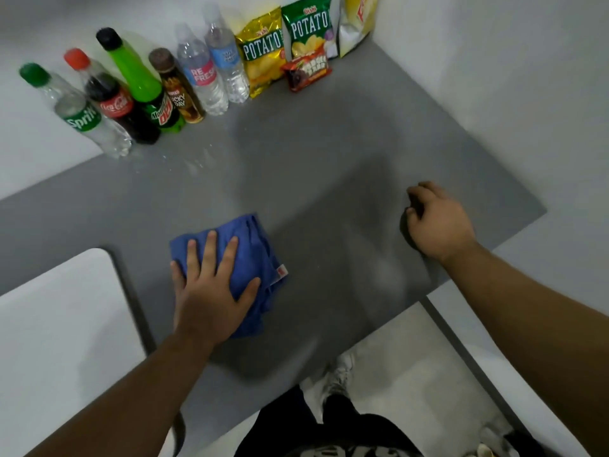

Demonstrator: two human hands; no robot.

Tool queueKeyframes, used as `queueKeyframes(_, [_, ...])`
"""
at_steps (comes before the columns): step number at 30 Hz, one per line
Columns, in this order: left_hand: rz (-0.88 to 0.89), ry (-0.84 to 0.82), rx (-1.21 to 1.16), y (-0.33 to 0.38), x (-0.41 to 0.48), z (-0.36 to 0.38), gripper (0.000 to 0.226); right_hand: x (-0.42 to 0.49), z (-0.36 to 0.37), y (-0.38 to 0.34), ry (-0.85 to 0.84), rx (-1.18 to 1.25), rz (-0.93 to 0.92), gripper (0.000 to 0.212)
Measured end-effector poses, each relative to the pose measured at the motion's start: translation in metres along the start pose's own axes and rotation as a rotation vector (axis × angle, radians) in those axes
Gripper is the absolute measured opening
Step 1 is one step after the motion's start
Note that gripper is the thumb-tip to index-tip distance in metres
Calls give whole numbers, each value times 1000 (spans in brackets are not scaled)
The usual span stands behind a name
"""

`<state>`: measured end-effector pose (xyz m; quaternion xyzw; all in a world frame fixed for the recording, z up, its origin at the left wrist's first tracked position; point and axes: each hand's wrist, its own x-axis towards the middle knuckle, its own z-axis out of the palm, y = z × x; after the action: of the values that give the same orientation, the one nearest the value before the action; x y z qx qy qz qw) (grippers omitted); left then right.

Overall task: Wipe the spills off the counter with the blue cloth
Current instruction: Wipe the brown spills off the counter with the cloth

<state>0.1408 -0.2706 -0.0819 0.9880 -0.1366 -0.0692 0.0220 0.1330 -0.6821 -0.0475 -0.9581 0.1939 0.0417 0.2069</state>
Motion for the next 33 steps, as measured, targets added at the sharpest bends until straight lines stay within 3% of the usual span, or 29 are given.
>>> queueKeyframes(5, [-160, -126, -24, 20, -39, 2, 93, -16, 1, 3, 13, 21, -32, 43])
queueKeyframes(12, [-222, -122, -42, 109, -53, 15, 92, -38, 7, 2, -39, 46, -96, 40])
queueKeyframes(16, [-214, -118, -68, 123, -72, 19, 89, -56, 23, -23, -103, 65, -141, 45])
queueKeyframes(20, [-156, -124, -158, 108, -95, 16, 84, -90, 48, -71, -137, 56, -368, 42])
queueKeyframes(26, [-130, -18, -505, 48, -117, -11, 70, -144, 95, -145, -171, -20, -776, 47])
queueKeyframes(33, [-182, 109, -517, -48, -155, -23, 41, -179, 154, -197, -243, -321, -580, 70])
